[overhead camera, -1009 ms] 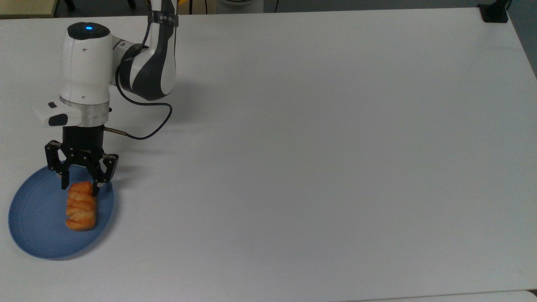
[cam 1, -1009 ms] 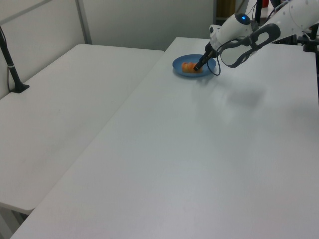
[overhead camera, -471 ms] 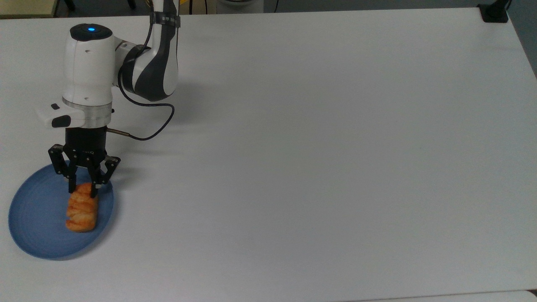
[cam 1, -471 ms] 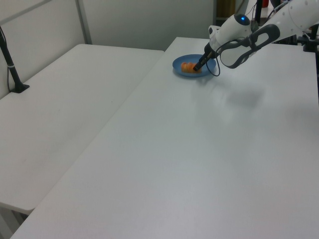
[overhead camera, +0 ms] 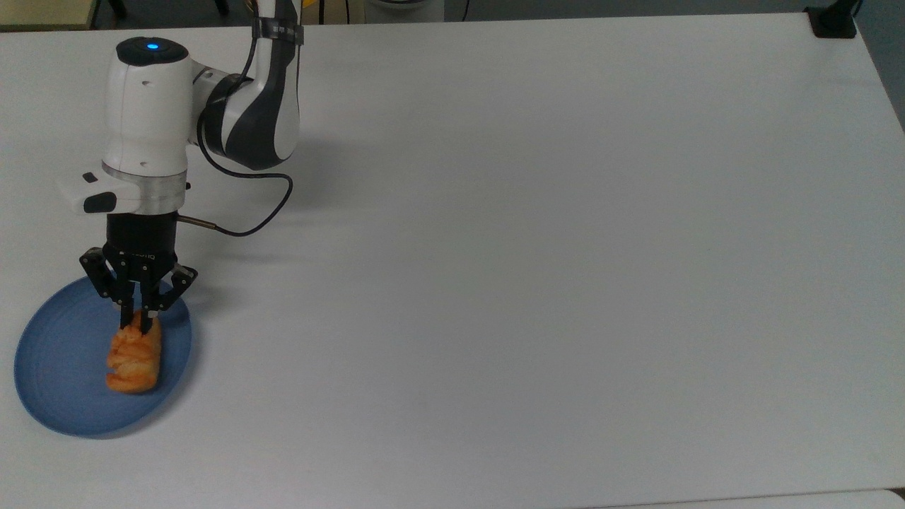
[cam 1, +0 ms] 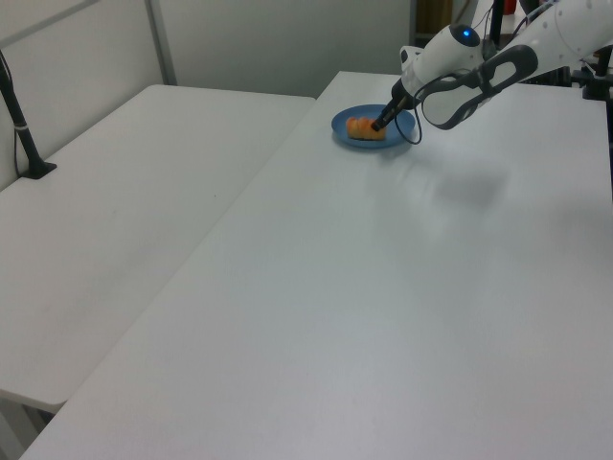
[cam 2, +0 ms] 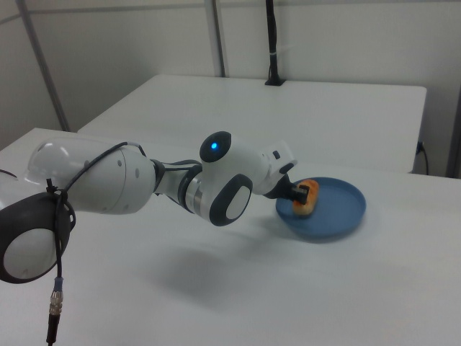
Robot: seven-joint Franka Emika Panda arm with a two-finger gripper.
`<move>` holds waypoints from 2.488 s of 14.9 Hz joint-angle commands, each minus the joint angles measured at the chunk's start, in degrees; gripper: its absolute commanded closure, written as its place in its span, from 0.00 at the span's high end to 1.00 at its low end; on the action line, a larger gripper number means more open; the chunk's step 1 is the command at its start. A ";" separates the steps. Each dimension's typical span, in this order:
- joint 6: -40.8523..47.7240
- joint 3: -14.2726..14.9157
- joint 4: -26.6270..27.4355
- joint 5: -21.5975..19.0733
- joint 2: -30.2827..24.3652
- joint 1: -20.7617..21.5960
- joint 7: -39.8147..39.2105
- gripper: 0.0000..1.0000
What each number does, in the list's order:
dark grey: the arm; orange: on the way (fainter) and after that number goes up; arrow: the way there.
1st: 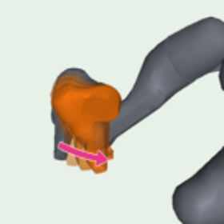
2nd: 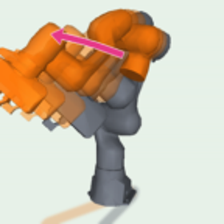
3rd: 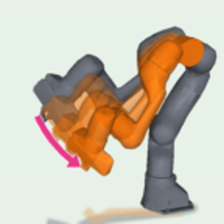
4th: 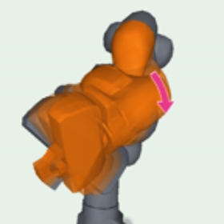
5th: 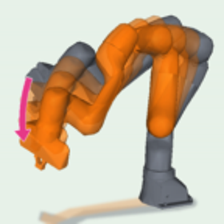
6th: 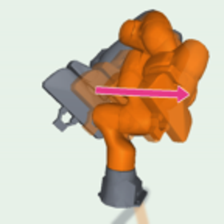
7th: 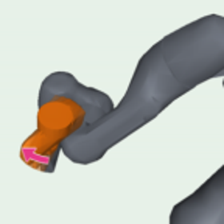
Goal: Put the bread on the table
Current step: 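Lift the bread roll off the plate and carry it away from the plate, then lower the bread roll onto the bare table and open the gripper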
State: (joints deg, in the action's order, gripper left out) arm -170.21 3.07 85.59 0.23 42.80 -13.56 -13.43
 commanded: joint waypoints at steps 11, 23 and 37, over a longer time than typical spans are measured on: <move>12.41 0.36 16.26 -0.41 -21.24 4.85 1.99 0.21; 33.53 -0.17 37.35 -0.15 -43.23 14.70 14.74 0.21; 51.81 -0.34 40.01 9.70 -40.34 17.07 14.48 0.46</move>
State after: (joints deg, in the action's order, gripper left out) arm -121.34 2.62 125.28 8.55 1.35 2.86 0.48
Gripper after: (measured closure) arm 0.762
